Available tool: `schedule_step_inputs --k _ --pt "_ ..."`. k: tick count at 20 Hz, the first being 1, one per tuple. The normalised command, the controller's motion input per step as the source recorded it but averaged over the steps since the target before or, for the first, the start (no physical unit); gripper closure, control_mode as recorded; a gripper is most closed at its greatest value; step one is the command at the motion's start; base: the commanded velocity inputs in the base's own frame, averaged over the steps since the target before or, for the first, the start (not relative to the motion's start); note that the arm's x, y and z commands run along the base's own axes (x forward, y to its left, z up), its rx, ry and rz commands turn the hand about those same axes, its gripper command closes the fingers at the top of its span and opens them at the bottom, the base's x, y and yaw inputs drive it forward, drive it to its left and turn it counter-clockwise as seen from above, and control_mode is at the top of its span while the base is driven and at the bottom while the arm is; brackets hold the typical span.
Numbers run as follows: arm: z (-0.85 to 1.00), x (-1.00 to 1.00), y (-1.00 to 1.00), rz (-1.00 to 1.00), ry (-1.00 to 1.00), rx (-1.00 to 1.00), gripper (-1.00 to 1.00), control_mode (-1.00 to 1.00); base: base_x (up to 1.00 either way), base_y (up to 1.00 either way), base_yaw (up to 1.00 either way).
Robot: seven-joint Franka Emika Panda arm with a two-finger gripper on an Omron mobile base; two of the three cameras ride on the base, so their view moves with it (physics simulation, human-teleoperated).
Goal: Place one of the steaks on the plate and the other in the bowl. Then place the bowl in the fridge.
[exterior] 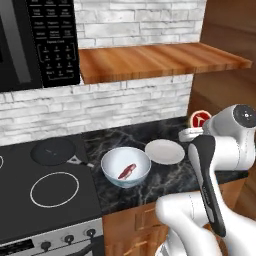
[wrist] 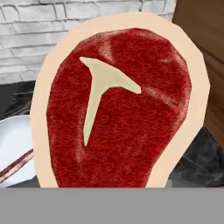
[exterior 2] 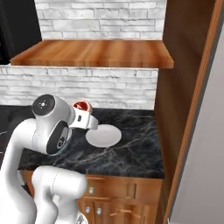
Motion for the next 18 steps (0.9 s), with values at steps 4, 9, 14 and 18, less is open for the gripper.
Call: schedule_step_inputs --k 4,9,14,18 --pt "0.00 0.00 0.00 0.00 0.00 0.00 1.00 1.00 0.80 0.12 0.21" --pt "0.00 0.00 0.00 0.00 0.00 0.00 1.00 1.00 0.56 -0.49 0.41" --pt "0.00 0.00 0.00 0.00 0.00 0.00 1.00 1.00 0.06 -0.01 0.05" --pt "-0.52 0.05 -0.70 -0.06 0.15 0.01 1.00 -1.00 0.00 0.00 0.00"
